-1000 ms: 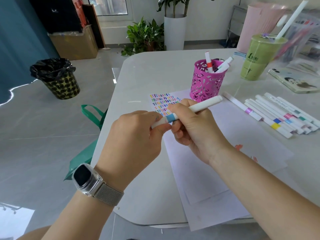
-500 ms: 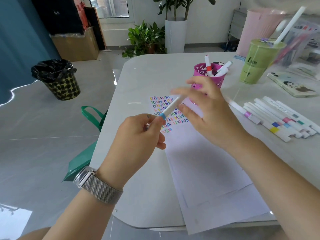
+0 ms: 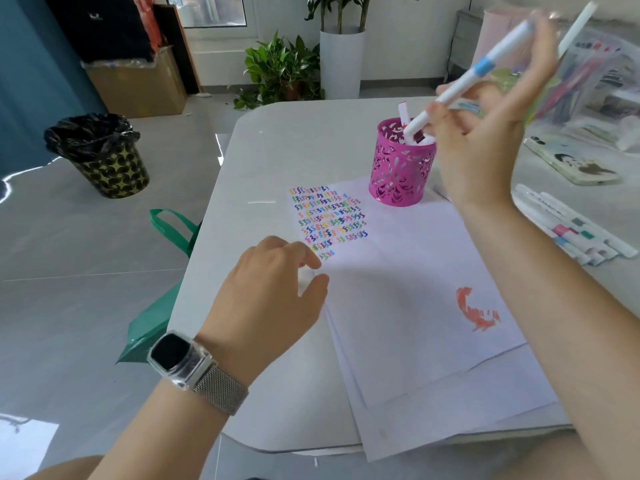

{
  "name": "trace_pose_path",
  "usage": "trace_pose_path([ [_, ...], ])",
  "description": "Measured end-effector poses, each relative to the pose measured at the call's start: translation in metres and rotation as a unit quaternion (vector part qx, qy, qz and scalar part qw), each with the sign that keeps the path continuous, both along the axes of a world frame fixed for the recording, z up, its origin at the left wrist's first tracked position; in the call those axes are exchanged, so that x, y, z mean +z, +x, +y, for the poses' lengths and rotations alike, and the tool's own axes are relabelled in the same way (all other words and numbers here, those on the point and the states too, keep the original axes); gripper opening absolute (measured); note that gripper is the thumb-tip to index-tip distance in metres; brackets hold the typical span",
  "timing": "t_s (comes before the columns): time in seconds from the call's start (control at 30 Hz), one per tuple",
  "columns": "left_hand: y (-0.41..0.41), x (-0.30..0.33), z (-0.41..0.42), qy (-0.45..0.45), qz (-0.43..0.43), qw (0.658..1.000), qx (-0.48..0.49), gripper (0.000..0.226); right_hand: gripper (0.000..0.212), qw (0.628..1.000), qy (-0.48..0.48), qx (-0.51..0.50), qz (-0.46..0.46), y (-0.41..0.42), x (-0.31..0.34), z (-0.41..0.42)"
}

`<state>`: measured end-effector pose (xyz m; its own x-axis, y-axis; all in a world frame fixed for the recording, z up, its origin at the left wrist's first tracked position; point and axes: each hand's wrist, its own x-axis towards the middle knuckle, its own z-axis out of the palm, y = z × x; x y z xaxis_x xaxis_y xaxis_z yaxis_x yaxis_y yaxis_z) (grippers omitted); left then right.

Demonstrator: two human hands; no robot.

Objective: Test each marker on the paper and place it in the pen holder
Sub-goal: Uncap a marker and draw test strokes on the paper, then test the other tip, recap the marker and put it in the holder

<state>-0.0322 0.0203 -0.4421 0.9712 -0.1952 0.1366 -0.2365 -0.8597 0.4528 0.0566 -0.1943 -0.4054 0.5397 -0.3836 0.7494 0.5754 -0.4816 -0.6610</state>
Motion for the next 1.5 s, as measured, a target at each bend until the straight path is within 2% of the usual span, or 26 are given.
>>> trace_pose_path([
  [0.1,0.0,0.0,-0.003,-0.004,-0.01,1.0,-0.013,0.022,0.05,0.999,0.013,-0.042,0.001,0.007,-0.004,-0.015],
  [0.23,0.001,-0.001,-0.005,-0.016,-0.024,1.0,-0.011,0.025,0.067,0.997,-0.041,-0.046,0.046,0.012,-0.012,-0.023],
  [0.3,0.001,-0.002,-0.006,-0.024,-0.025,0.999,-0.009,0.025,0.069,0.992,-0.087,-0.036,0.087,0.012,-0.014,-0.024],
  [0.37,0.0,-0.002,-0.005,-0.026,-0.027,0.999,-0.008,0.025,0.064,0.985,-0.107,-0.024,0.131,0.011,-0.014,-0.024],
  [0.47,0.0,-0.001,-0.004,-0.027,-0.03,0.999,-0.008,0.023,0.051,0.979,-0.076,-0.028,0.187,0.006,-0.009,-0.028],
  [0.57,0.001,0.0,-0.003,-0.023,-0.031,0.999,-0.011,0.022,0.031,0.968,-0.079,-0.101,0.215,-0.002,-0.003,-0.046],
  [0.67,0.001,-0.001,-0.003,-0.021,-0.033,0.999,-0.013,0.022,0.027,0.922,-0.143,-0.144,0.33,-0.011,-0.01,-0.071],
  [0.73,0.002,-0.002,-0.003,-0.024,-0.035,0.999,-0.015,0.021,0.023,0.879,-0.154,-0.119,0.435,-0.015,-0.021,-0.08],
  [0.8,0.002,-0.002,-0.003,-0.027,-0.034,0.999,-0.018,0.02,0.024,0.837,-0.192,-0.105,0.502,-0.018,-0.031,-0.082],
  [0.87,0.002,-0.003,-0.003,-0.028,-0.033,0.999,-0.019,0.019,0.022,0.814,-0.227,-0.104,0.525,-0.017,-0.037,-0.079],
  [0.93,0.002,-0.003,-0.003,-0.031,-0.034,0.999,-0.021,0.019,0.015,0.81,-0.24,-0.118,0.522,-0.015,-0.039,-0.075],
  [1.07,0.002,-0.003,-0.001,-0.028,-0.036,0.999,-0.02,0.019,0.028,0.785,-0.279,-0.169,0.526,-0.008,-0.041,-0.066],
  [1.17,0.003,-0.004,0.0,-0.025,-0.04,0.999,-0.019,0.019,0.018,0.779,-0.253,-0.145,0.555,-0.013,-0.031,-0.061],
  [1.27,0.003,-0.003,-0.001,-0.032,-0.038,0.998,-0.024,0.023,0.016,0.807,-0.167,-0.11,0.556,-0.027,-0.017,-0.059],
  [1.37,0.003,-0.001,-0.004,-0.059,-0.024,0.997,-0.034,0.039,0.009,0.84,-0.005,-0.005,0.543,-0.047,0.001,-0.046],
  [1.43,0.001,0.001,-0.005,-0.089,-0.013,0.995,-0.037,0.039,0.012,0.849,0.031,0.083,0.522,-0.06,0.012,-0.033],
  [1.5,-0.003,0.005,-0.008,-0.136,0.004,0.99,-0.045,0.041,0.019,0.843,0.028,0.169,0.51,-0.068,0.018,-0.015],
])
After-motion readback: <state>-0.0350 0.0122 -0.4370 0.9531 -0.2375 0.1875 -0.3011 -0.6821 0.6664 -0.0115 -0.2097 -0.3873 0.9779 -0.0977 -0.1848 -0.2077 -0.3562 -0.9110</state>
